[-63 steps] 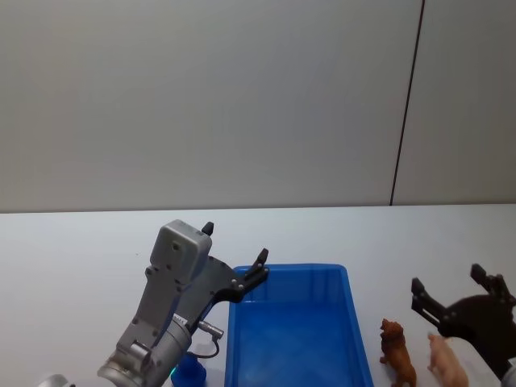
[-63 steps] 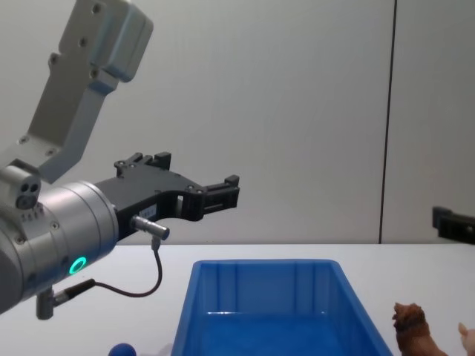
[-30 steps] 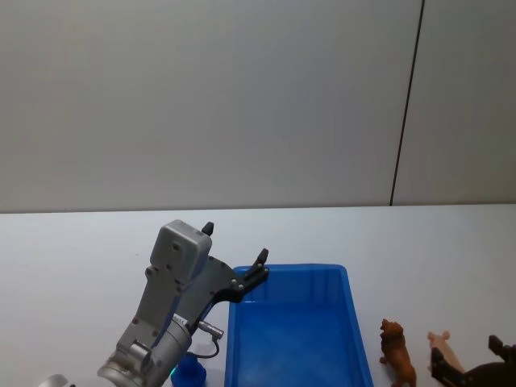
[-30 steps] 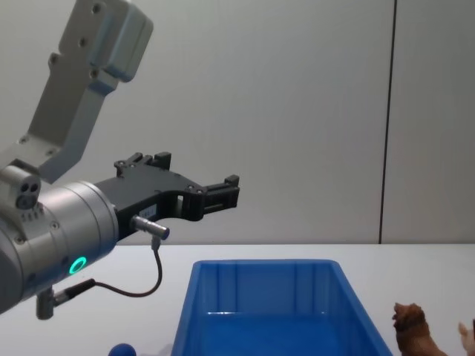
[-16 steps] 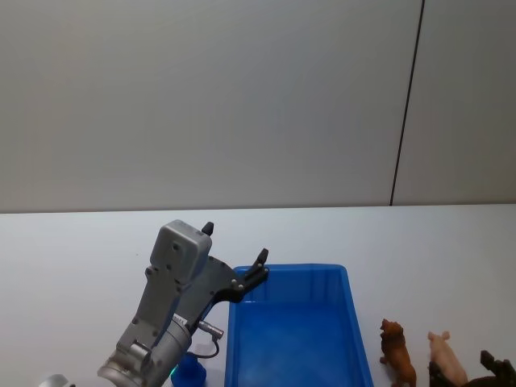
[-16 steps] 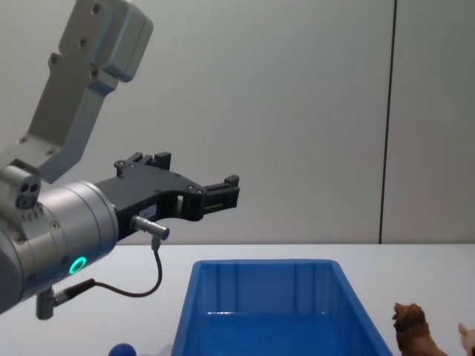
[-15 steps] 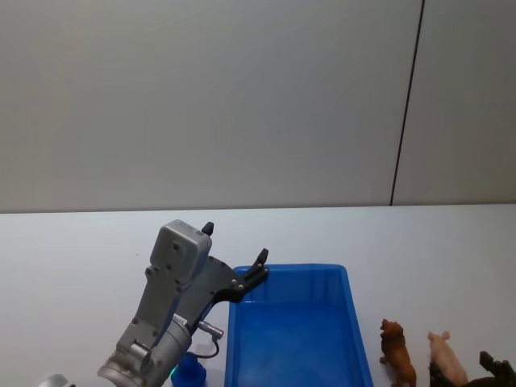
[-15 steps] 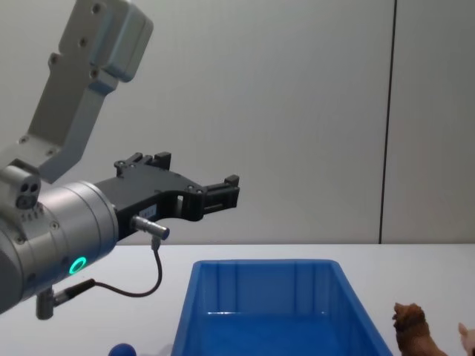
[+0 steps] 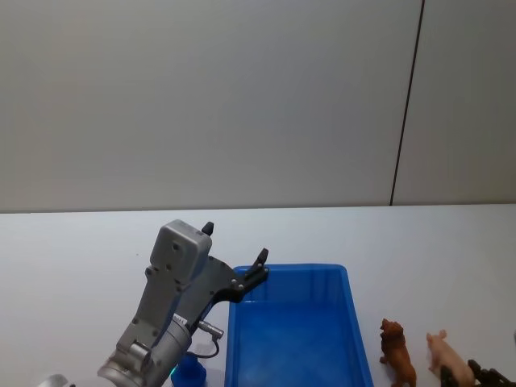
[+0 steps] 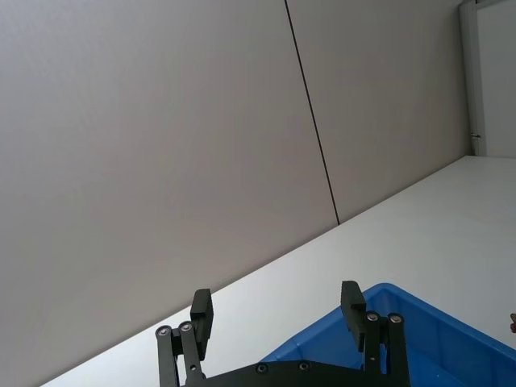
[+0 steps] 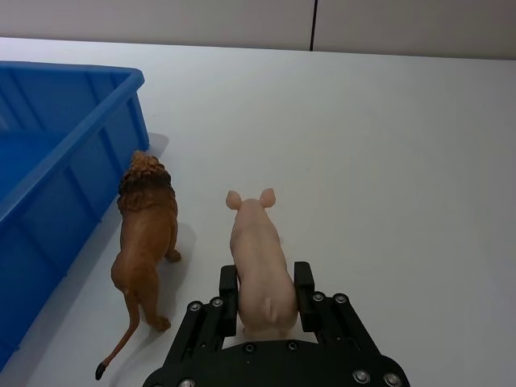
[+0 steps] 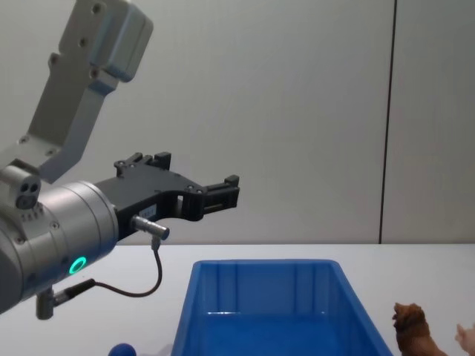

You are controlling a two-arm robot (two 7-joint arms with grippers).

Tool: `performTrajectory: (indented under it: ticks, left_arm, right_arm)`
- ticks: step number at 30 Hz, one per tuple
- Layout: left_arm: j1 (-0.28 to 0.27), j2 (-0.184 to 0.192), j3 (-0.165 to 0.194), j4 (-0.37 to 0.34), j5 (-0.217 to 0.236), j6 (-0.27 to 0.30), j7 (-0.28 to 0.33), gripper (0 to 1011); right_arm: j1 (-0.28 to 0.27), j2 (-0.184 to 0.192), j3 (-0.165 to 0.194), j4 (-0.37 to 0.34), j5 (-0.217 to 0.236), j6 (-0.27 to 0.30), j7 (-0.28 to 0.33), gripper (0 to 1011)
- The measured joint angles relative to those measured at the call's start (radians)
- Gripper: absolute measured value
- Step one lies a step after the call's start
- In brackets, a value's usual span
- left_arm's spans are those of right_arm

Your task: Pick up the two dolls from the table and place them into the box.

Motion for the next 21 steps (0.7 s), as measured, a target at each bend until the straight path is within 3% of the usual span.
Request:
performTrajectory:
  ticks: [2, 4, 14, 21]
  left_arm:
    - [0.000, 0.000, 0.000, 0.000, 0.000, 0.000, 0.000, 1003]
    - [0.000, 0.000, 0.000, 0.000, 0.000, 0.000, 0.000, 1003]
    - [0.000, 0.000, 0.000, 0.000, 0.000, 0.000, 0.000, 1003]
    - [0.000, 0.000, 0.000, 0.000, 0.000, 0.000, 0.000, 1003]
  right_arm:
    - [0.003, -0.002, 0.000, 0.006, -0.002, -0.001, 0.003, 398]
    - [0.004, -0.004, 0.001, 0.008, -0.004, -0.002, 0.005, 380]
    - [0.008, -0.008, 0.002, 0.009, -0.013, -0.018, 0.020, 381]
    - [0.009, -0.007, 0.004, -0.031, -0.025, -0.049, 0.042, 380]
